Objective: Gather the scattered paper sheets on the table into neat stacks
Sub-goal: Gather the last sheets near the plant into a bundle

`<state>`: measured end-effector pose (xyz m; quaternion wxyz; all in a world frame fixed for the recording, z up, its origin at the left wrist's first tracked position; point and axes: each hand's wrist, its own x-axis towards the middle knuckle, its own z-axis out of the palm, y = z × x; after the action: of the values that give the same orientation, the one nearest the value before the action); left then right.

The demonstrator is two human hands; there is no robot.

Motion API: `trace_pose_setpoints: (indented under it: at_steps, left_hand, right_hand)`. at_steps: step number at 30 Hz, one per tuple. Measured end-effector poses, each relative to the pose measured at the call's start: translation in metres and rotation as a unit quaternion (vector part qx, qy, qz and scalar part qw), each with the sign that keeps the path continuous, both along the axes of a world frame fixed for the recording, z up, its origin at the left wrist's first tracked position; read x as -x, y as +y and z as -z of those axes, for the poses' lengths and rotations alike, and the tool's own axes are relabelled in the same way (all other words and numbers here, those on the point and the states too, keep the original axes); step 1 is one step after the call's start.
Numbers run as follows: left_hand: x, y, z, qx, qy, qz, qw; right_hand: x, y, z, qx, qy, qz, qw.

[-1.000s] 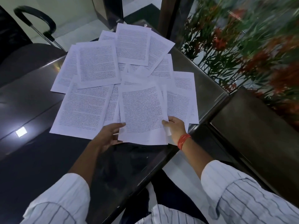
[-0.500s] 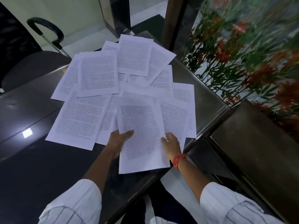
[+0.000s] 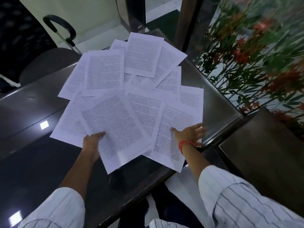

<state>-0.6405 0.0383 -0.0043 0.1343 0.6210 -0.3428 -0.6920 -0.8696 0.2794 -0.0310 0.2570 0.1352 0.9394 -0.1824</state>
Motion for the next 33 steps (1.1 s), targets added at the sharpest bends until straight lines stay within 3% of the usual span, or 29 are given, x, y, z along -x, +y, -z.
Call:
trace_pose_setpoints:
  at_steps: [4, 11, 14, 17, 21, 23, 29, 33]
  left_hand:
    - [-0.017, -0.001, 0.005, -0.026, -0.033, -0.006, 0.999]
    - [-0.003, 0.012, -0.001, -0.013, -0.055, 0.064, 0.996]
    - [0.002, 0.013, -0.005, -0.013, -0.05, 0.091, 0.994]
    - [0.003, 0.013, -0.006, 0.001, -0.053, 0.128, 0.99]
    - [-0.001, 0.02, -0.004, 0.036, -0.063, 0.173, 0.982]
    - [-0.007, 0.027, -0.005, 0.042, -0.059, 0.191, 0.979]
    - [-0.015, 0.048, -0.005, 0.015, -0.014, 0.187, 0.982]
    - [-0.021, 0.058, -0.018, -0.086, 0.11, 0.134, 0.981]
  right_hand:
    - [-0.036, 0.028, 0.009, 0.046, 0.013, 0.128, 0.991]
    - [-0.022, 0.081, 0.013, 0.158, 0.054, 0.222, 0.961]
    - [-0.013, 0.115, 0.002, 0.275, 0.048, 0.286, 0.917]
    - [-0.007, 0.145, -0.014, 0.408, -0.008, 0.336, 0.849]
    - [-0.003, 0.164, -0.037, 0.514, -0.071, 0.288, 0.805]
    - [-0.008, 0.154, -0.047, 0.533, -0.078, 0.247, 0.805]
    - [-0.057, 0.061, -0.058, 0.449, -0.131, 0.014, 0.884]
    - [-0.101, -0.001, -0.038, 0.418, -0.123, -0.045, 0.899]
